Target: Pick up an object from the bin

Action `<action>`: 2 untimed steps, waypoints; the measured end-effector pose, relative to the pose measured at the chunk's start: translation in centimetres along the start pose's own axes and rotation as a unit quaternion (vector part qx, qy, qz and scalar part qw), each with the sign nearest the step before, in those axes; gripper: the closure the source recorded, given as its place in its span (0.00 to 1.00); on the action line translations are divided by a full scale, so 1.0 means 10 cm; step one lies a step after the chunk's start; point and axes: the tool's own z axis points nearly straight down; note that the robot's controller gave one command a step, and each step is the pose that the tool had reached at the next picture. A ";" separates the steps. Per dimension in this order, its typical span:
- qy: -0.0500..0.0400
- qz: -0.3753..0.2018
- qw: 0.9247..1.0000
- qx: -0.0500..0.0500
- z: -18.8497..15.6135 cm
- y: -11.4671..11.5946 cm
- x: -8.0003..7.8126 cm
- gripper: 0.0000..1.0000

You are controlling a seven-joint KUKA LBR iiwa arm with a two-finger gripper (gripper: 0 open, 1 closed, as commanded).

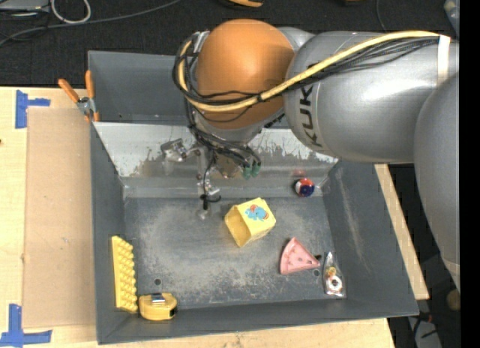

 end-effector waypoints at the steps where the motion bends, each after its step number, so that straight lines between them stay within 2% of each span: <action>1: 0.000 -0.028 1.000 0.000 0.01 0.08 0.01 0.00; 2: 0.000 0.045 0.999 -0.001 -0.39 0.00 0.05 0.00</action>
Offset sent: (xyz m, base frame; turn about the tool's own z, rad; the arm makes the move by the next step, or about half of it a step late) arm -0.0033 -0.0196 0.1017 -0.2413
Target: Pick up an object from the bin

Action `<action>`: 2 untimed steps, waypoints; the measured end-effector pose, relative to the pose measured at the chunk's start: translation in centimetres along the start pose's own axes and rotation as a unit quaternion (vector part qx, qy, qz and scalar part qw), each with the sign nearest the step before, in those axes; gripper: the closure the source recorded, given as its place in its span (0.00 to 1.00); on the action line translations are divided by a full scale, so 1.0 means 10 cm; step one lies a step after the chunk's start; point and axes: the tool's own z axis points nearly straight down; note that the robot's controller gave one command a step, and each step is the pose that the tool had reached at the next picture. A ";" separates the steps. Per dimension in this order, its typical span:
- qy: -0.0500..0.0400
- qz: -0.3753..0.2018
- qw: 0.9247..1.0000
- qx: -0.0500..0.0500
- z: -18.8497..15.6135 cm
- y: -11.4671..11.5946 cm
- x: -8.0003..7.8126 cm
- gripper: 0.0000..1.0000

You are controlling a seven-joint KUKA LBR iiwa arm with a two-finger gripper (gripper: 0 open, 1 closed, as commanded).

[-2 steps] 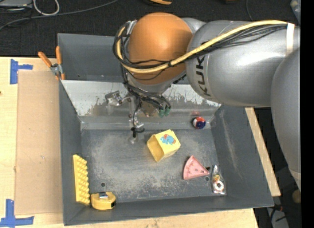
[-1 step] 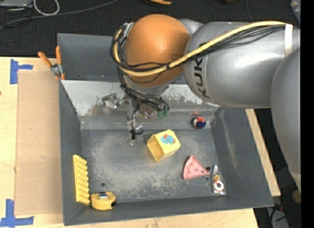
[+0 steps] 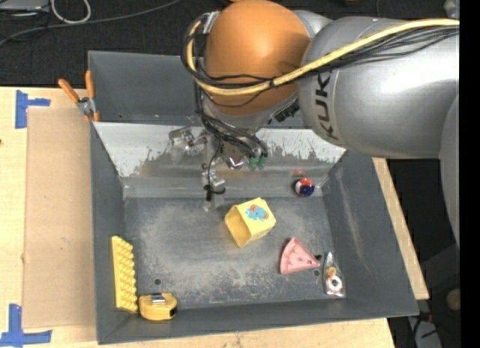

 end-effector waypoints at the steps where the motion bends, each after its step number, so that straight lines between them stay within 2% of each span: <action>1: 0.000 -0.076 0.997 -0.001 0.10 0.21 0.01 0.00; 2: 0.002 -0.031 1.000 -0.002 0.16 0.27 0.00 0.00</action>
Offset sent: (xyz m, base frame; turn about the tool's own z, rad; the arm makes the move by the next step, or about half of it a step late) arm -0.0108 0.0526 -0.0255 -0.7570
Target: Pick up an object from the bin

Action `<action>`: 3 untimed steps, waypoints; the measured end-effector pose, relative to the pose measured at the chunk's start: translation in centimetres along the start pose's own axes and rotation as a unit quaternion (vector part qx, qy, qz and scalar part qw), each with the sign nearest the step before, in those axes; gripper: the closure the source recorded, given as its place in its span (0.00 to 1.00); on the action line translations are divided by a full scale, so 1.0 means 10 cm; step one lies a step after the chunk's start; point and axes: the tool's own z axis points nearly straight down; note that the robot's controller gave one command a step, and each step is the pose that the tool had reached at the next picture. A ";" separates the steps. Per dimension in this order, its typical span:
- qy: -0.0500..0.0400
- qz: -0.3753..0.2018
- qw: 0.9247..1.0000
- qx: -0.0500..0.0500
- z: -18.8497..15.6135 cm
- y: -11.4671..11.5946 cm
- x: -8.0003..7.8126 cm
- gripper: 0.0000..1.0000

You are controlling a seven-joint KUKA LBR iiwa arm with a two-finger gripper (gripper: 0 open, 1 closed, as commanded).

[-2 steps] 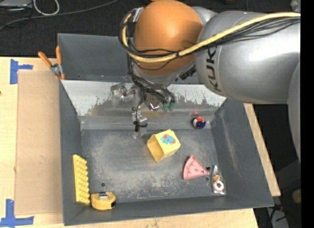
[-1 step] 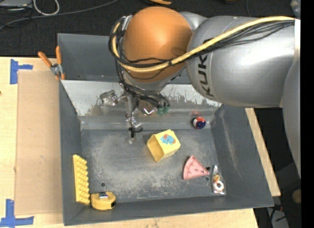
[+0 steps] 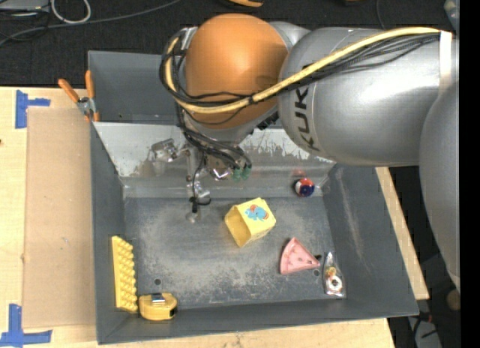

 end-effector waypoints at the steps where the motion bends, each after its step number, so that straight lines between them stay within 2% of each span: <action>1: -0.001 -0.103 0.995 0.000 -0.24 0.14 -0.08 0.00; 2: -0.001 -0.038 0.999 0.000 0.10 0.02 0.01 0.00; 3: -0.004 -0.016 1.000 -0.001 0.04 0.20 0.01 0.00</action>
Offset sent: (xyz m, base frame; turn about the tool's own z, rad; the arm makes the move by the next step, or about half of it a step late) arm -0.0048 -0.0126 -0.0437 0.1616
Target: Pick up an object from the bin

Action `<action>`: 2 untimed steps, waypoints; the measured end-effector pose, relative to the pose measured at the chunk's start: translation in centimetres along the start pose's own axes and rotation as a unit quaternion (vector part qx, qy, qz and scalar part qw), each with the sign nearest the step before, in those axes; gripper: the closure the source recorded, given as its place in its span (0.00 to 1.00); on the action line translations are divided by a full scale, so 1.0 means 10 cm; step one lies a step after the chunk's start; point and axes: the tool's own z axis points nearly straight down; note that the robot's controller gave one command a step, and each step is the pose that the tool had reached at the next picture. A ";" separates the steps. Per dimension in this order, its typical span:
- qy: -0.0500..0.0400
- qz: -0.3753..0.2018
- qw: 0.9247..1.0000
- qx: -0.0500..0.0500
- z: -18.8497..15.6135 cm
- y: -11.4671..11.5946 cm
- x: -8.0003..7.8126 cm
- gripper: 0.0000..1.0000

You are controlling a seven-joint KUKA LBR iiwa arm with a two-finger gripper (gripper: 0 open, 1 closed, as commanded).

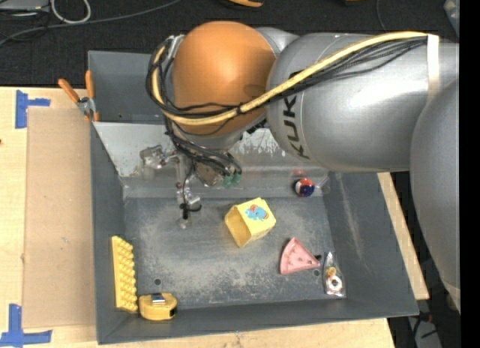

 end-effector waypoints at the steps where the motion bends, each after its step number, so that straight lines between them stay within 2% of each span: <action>1: 0.003 -0.182 0.983 -0.001 0.34 -0.09 0.02 0.00; 2: 0.004 -0.186 0.983 -0.002 0.45 -0.12 0.04 0.00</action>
Offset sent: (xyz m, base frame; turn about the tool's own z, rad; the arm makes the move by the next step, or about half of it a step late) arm 0.0043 -0.0284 -0.0869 -1.2169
